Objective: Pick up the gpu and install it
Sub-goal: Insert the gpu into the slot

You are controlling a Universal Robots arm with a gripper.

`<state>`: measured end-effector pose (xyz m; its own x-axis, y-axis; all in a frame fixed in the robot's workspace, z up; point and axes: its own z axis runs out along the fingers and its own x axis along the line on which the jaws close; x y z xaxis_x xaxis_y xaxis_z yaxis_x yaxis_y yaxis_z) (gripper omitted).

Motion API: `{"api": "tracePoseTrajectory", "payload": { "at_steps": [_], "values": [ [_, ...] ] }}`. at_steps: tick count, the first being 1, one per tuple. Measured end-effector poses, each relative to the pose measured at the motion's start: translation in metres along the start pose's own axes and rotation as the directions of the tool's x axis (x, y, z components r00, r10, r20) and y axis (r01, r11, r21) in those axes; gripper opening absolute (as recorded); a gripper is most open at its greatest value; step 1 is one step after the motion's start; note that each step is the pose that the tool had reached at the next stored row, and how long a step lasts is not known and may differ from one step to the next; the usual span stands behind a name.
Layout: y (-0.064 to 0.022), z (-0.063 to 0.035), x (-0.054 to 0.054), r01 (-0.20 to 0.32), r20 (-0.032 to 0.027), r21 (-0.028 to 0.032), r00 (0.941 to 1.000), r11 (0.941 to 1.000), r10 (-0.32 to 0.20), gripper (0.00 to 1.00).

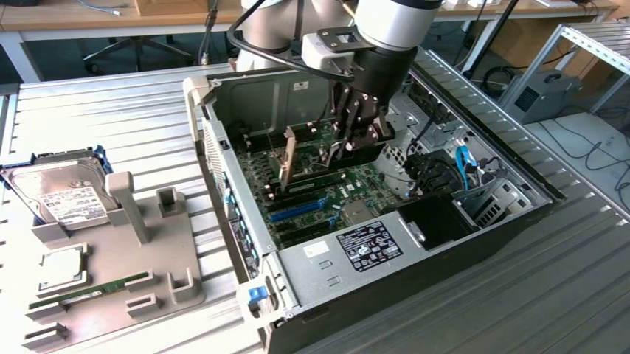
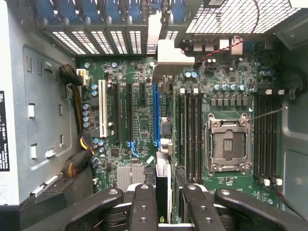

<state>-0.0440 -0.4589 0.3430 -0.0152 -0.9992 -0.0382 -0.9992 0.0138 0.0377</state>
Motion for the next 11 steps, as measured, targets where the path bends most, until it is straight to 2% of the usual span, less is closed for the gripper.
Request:
{"api": "tracePoseTrajectory", "payload": {
  "at_steps": [11],
  "values": [
    [0.0002, 0.0018, 0.0014, 0.000, -0.0001, 0.0000, 1.0000, 1.0000, 0.000, 0.26]
  ]
}}
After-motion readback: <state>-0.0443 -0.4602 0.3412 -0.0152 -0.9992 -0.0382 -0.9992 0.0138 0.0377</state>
